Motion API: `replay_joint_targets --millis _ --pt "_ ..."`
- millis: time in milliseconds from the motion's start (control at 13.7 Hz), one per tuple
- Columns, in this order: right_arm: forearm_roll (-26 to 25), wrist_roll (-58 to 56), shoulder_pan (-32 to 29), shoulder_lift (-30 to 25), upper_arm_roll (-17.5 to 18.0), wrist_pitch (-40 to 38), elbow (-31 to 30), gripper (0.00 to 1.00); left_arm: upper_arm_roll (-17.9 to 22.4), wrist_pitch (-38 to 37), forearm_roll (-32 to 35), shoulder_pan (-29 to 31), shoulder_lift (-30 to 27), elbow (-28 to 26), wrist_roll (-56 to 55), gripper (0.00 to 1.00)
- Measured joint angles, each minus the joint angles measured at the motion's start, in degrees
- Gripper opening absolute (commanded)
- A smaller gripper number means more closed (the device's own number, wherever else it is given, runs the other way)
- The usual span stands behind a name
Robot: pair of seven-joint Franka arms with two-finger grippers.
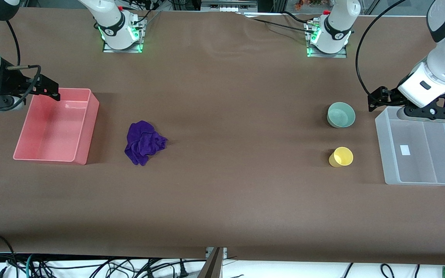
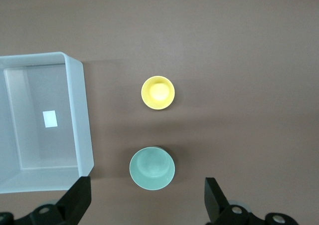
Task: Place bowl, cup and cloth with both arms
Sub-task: 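Lower the left gripper onto the mint-green cup and grasp it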
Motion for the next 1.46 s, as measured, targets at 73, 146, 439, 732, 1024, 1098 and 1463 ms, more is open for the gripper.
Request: replay_joint_targets --millis 73,146,439,732,1024,1098,1463 --pt "0.0 0.0 0.0 0.0 0.0 0.0 0.0 1.0 0.0 -0.2 0.0 0.3 0.0 0.0 0.0 1.0" --pt "0.0 0.0 0.0 0.0 0.0 0.0 0.0 1.0 0.0 -0.4 0.0 0.7 0.0 0.0 0.0 1.0" --pt "0.0 0.0 0.0 0.2 0.0 0.0 0.0 1.0 0.0 -3.0 0.0 1.0 0.5 0.0 0.0 1.0" --pt "0.0 0.0 0.0 0.3 0.0 0.1 0.0 1.0 -0.1 -7.9 0.0 1.1 3.7 0.0 1.1 1.0" --pt "0.0 0.0 0.0 0.3 0.0 0.2 0.0 1.0 -0.6 -7.5 2.4 1.1 9.2 -0.4 15.4 1.0" --pt "0.0 0.0 0.0 0.4 0.0 0.2 0.0 1.0 -0.9 -5.9 2.8 1.0 10.4 -1.3 19.3 1.0" --pt "0.0 0.1 0.1 1.7 0.0 1.2 -0.2 1.0 -1.4 11.3 5.4 1.0 13.4 -14.2 36.2 1.0"
